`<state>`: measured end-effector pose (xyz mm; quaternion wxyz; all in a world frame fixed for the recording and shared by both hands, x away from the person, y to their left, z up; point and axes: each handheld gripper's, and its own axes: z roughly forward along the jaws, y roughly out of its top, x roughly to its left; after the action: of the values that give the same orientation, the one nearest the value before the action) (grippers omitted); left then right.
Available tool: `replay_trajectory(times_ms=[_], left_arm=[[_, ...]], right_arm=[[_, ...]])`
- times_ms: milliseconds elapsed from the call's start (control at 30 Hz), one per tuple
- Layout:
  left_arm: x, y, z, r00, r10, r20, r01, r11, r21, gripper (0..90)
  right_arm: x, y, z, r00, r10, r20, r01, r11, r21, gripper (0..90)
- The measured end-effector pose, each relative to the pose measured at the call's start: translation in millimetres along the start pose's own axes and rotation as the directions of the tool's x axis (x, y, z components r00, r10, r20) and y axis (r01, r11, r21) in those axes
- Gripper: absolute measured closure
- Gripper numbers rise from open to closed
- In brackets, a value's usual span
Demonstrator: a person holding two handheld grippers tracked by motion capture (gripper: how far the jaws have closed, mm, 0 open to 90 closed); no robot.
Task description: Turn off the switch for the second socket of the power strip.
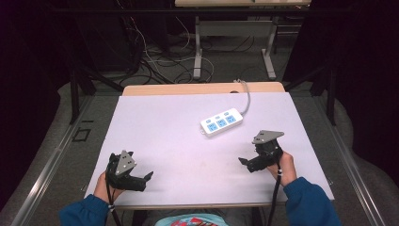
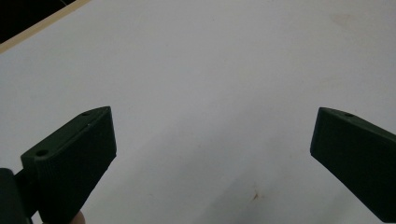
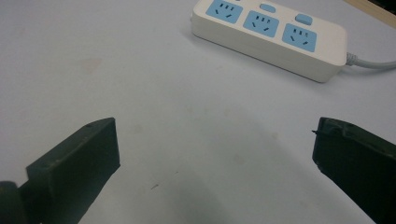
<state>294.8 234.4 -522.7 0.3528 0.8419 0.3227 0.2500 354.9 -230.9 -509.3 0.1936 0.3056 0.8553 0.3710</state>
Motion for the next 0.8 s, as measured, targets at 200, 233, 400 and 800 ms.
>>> replay_trajectory(times_ms=[200,233,400,800], left_arm=[[0.1,0.0,0.2,1.0000,0.002,-0.002,-0.002,1.0000,0.002,0.2],[0.2,0.1,0.1,1.0000,0.004,-0.002,-0.004,1.0000,0.005,0.2],[0.2,0.1,0.3,1.0000,0.003,0.002,-0.003,1.0000,0.005,0.2],[0.3,0.1,0.9,1.0000,0.005,0.005,-0.005,1.0000,0.005,0.2]], right_arm=[[-6.0,4.5,8.6,1.0000,0.000,0.006,0.000,1.000,0.011,0.2],[-6.8,5.0,9.6,1.0000,-0.005,0.003,0.004,1.000,0.015,0.2],[-10.5,7.4,15.6,0.9999,-0.012,0.009,0.012,1.000,0.024,0.3],[-16.2,13.7,24.4,0.9999,-0.012,0.002,0.012,0.999,0.049,0.3]])
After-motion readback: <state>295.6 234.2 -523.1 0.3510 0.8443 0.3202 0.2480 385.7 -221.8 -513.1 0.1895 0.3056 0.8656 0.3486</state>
